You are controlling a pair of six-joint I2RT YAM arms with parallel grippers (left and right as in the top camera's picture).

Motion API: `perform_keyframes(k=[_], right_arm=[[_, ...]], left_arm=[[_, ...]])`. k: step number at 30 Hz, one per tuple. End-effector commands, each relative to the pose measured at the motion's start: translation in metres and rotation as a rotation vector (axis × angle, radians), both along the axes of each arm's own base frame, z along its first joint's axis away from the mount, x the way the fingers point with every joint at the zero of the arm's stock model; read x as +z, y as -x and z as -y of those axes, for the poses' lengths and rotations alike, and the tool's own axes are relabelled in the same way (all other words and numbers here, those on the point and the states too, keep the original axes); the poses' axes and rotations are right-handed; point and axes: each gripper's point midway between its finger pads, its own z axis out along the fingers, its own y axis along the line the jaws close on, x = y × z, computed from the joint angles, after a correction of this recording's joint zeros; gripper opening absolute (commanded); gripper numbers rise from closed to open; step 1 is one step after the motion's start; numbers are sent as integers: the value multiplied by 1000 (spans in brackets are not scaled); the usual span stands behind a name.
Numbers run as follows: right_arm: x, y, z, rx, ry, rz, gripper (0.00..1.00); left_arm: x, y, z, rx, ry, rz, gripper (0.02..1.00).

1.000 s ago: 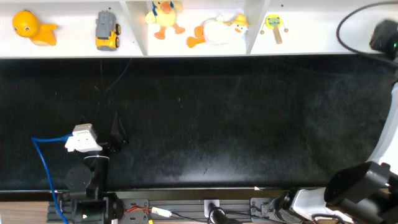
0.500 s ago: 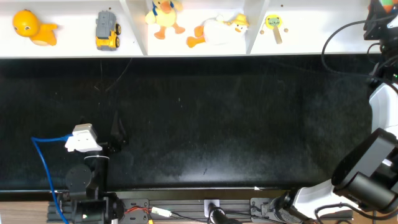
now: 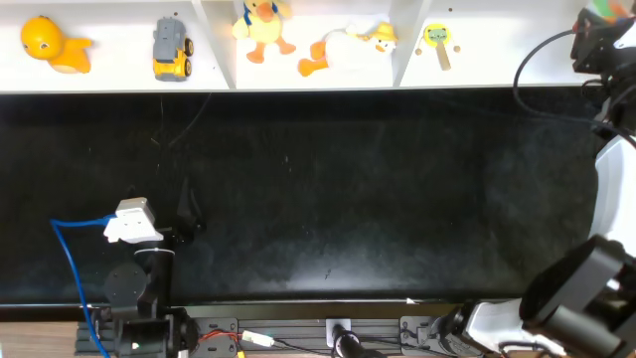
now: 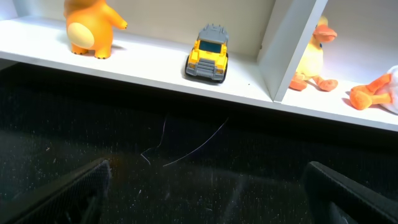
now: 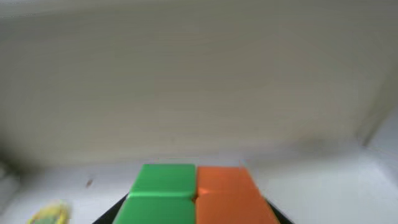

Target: Store Toys

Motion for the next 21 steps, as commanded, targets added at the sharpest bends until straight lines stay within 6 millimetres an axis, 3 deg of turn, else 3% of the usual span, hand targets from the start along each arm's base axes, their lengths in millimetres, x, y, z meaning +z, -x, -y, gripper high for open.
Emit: perform_keyframes(k=[1,5,13,17,21], right_arm=[[-88,19,-42,119,18,-257,47],[-97,29,-35,115,28,-259,47],[-87,27,-40,167,85,-220,47],[-61,43,-51,169,69,-209,47],[-32,61,-48,151,204,-149,49]], left_arm=[[0,0,1,0,-1,6,998],[0,0,1,0,-1,6,998],[0,0,1,0,-1,6,998],[0,0,1,0,-1,6,998],[0,0,1,0,-1,6,996]])
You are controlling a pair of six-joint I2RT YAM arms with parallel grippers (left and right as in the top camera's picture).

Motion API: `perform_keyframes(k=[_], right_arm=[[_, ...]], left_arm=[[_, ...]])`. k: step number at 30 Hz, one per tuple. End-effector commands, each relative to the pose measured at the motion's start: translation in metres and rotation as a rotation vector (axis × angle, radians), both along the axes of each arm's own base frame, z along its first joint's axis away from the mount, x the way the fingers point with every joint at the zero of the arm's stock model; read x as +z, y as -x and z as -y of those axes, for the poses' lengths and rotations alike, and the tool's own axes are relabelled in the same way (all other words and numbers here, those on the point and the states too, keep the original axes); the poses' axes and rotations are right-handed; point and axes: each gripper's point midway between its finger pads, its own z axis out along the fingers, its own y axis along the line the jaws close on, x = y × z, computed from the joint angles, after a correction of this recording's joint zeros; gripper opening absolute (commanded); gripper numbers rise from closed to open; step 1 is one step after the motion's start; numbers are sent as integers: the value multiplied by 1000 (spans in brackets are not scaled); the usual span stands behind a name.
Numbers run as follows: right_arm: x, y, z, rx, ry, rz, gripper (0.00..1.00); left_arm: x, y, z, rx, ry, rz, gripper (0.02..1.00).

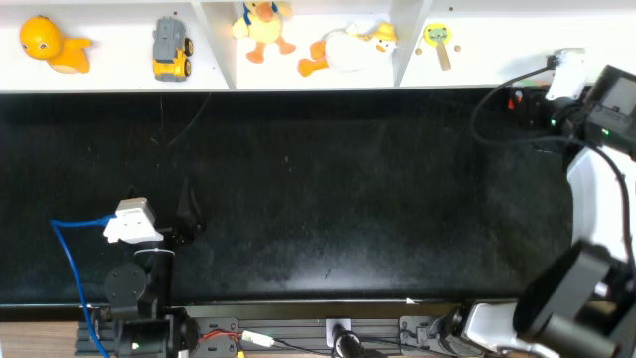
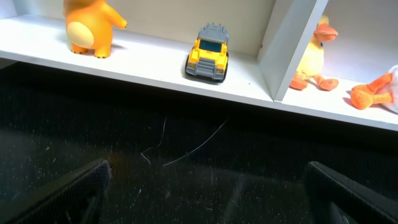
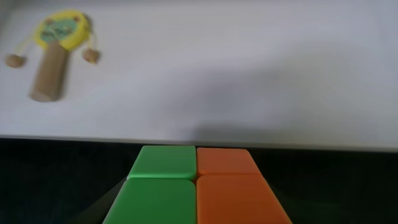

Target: Store Toys

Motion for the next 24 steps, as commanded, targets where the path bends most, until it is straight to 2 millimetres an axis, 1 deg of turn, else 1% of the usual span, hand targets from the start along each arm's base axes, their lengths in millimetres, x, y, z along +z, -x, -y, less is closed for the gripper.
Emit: perform_keyframes(k=[1,3,6,8,11,14,17,19,21,24], right_arm=[[57,16,1,30,169,161,47],[50,20,10,18,202,200,49],[38,18,31,-2,215,298,47],[37,12,40,17,217,380,47],[32,-4,48,28,218,453,47],[32,-21,47,19,153,535,47],[39,-34,45,12,119,630,49],[43,-42,40,29,128,683,49],[41,-49,34,51,140,714,45],[31,-62,28,75,135,722,47]], left_arm=[[0,0,1,0,-1,6,996],[0,0,1,0,-1,6,998],[0,0,1,0,-1,6,998],[0,0,1,0,-1,6,998],[0,0,1,0,-1,6,998],[0,0,1,0,-1,6,998],[0,0,1,0,-1,6,996],[0,0,1,0,-1,6,998],[0,0,1,0,-1,6,998],[0,0,1,0,-1,6,998]])
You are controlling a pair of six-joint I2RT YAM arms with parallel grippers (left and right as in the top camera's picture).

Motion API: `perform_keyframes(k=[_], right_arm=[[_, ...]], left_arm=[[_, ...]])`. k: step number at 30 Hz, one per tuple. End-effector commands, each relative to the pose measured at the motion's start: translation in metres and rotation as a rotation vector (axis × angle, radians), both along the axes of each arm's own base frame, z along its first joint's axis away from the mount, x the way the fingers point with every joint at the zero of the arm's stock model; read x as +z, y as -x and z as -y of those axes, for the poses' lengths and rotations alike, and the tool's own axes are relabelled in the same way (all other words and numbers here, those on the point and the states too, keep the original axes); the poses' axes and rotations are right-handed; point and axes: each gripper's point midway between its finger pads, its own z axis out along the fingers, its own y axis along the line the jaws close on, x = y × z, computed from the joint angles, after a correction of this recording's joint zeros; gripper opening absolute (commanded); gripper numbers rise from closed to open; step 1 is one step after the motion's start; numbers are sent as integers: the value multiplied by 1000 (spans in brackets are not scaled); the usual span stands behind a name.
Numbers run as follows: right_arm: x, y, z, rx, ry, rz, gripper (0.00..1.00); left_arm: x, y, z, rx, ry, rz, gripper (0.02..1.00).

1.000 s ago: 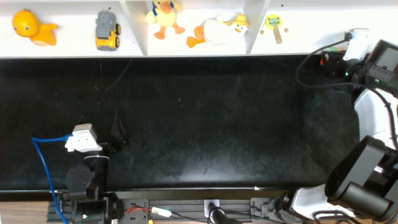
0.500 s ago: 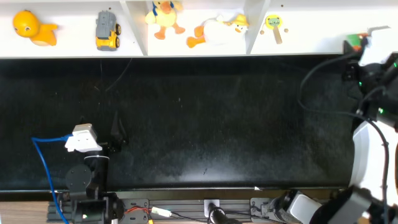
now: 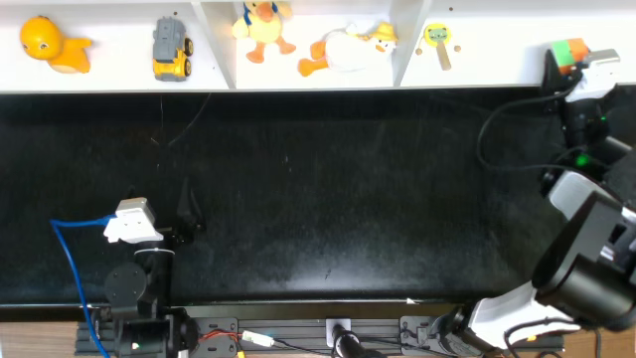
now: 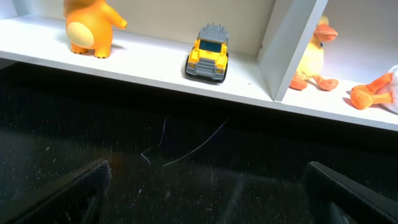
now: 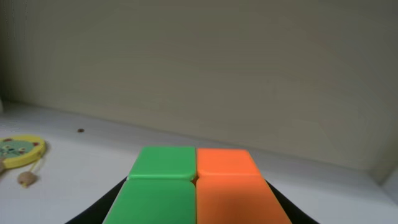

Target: Store Toys

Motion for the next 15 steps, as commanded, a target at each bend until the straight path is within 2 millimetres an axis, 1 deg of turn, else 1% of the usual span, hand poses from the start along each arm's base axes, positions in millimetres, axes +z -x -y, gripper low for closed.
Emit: perform_keyframes(k=[1,3,7,12,15], right_arm=[[-13,-20,-13,59,-52,-7,47],[-16,-28,-13,67,-75,-9,47],[-13,-41,-10,75,-95,3,49],[-14,-52,6,5,-100,6,47],[-21,-58,7,5,-105,-2,49]], left_arm=[[0,0,1,0,-1,6,998],[0,0,1,0,-1,6,998],[0,0,1,0,-1,6,996],[0,0,1,0,-1,6,998],[0,0,1,0,-1,6,998]])
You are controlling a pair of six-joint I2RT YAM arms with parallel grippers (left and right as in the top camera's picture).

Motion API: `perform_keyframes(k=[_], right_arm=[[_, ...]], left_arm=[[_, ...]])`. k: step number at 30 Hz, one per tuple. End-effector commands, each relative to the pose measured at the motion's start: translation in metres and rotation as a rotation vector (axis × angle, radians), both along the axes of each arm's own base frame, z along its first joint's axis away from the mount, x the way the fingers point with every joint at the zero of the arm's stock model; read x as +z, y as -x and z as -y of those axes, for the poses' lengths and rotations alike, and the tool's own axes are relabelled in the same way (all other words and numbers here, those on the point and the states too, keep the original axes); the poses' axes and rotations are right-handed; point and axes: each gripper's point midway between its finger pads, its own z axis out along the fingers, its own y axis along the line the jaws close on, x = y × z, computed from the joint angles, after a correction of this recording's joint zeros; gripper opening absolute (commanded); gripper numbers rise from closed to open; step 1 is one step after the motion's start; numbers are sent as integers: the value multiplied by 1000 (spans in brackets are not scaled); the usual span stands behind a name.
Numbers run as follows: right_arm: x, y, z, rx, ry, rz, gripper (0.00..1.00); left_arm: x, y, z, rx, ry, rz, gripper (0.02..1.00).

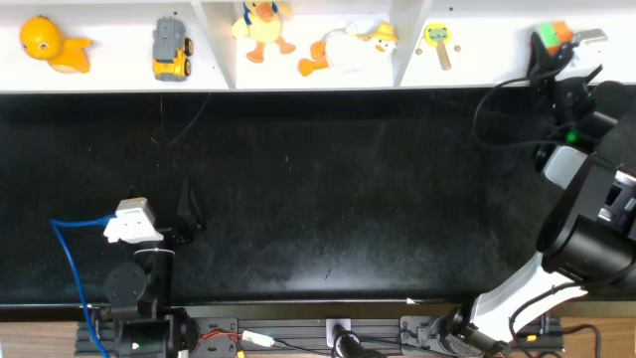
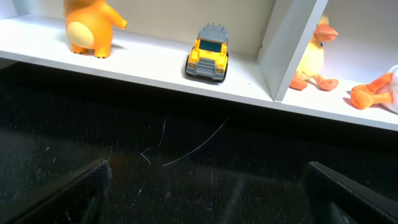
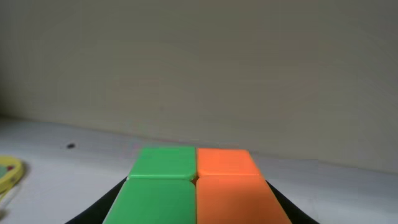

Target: Store Toys

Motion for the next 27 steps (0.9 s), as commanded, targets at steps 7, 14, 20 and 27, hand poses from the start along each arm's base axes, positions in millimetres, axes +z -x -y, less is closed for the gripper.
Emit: perform_keyframes(k=[7,14,20,27], right_arm=[[-24,-26,2,-7,-28,-21,49],[-36,-29,3,-26,-45,-56,51],[-57,-27,3,-31,-133,-147,798],[-51,-18,0,-47,-249,-249,998]], left_arm=[[0,0,1,0,-1,6,998],[0,0,1,0,-1,6,996],[0,0,1,0,-1,6,998],[0,0,1,0,-1,6,998]])
